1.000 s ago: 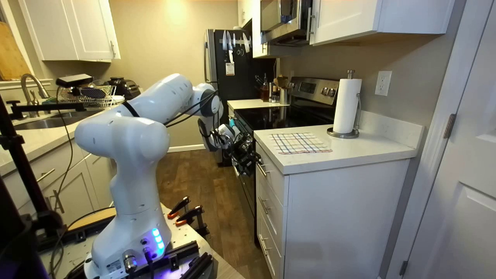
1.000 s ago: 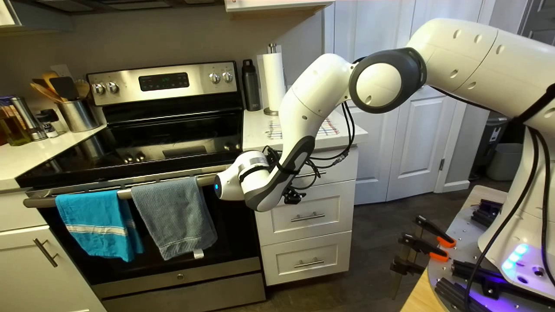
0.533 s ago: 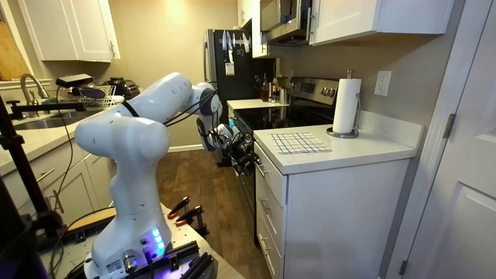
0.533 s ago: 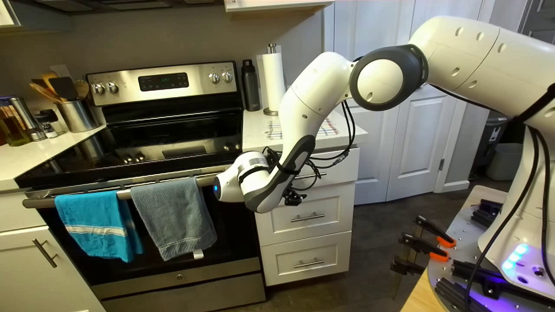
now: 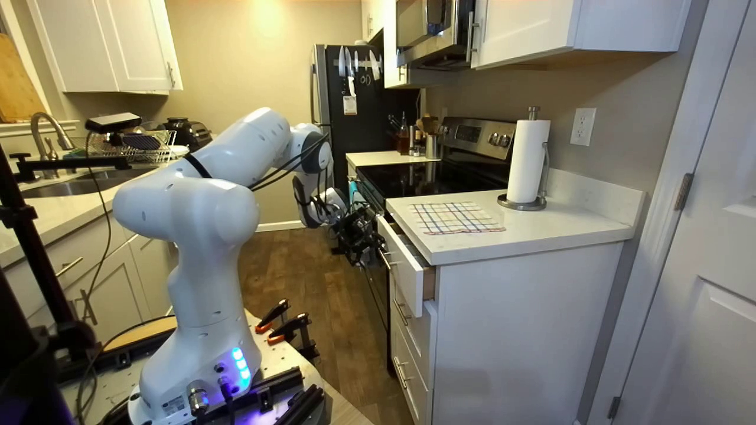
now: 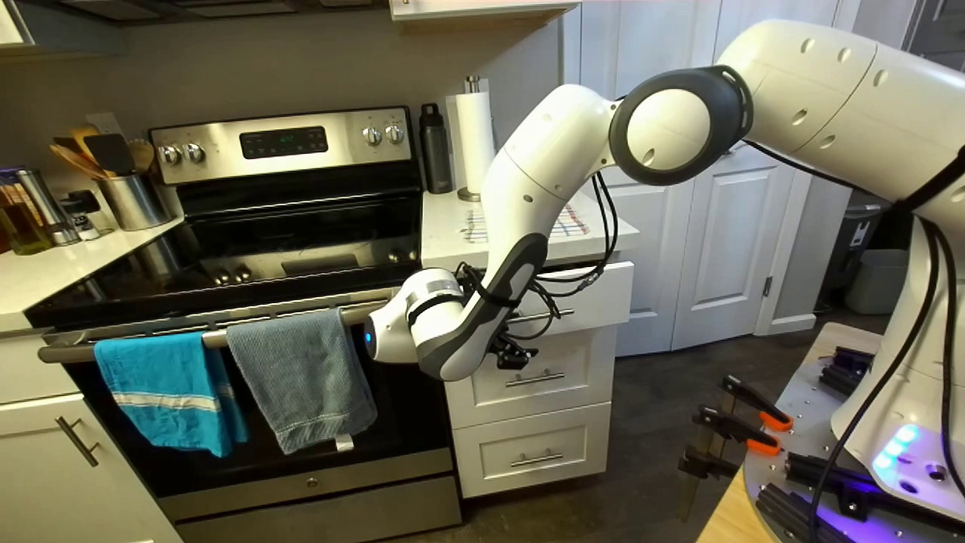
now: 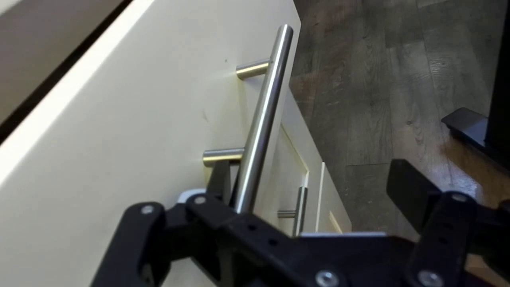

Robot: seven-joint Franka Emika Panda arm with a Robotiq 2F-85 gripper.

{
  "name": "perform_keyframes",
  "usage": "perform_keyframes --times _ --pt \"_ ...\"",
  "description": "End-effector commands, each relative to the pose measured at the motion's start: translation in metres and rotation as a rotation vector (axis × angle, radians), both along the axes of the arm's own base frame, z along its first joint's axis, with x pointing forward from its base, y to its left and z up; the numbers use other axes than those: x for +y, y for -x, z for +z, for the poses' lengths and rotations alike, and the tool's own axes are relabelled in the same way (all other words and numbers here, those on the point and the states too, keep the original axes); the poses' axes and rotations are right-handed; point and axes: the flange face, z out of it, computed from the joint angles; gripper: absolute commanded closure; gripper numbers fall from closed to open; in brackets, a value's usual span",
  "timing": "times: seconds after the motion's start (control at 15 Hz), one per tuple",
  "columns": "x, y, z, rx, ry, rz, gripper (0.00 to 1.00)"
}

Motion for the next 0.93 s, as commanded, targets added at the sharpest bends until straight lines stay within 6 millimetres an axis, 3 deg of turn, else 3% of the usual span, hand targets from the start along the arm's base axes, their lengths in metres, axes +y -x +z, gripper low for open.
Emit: perform_keyframes --times 0.0,0.2,0.4,0.6,0.87 --pt "0.046 0.074 -0.010 0.158 -0.031 -0.035 0.00" --pt "0.079 0.126 -0.012 0.249 -0.006 -0.037 0.00" --pt "0.106 0.156 -0.007 0.233 -0.004 -0.028 0.00" --pt "0.124 0.170 0.004 0.184 -0.022 -0.002 0.00" --pt "0.125 0.168 0.008 0.157 -0.054 0.022 0.00"
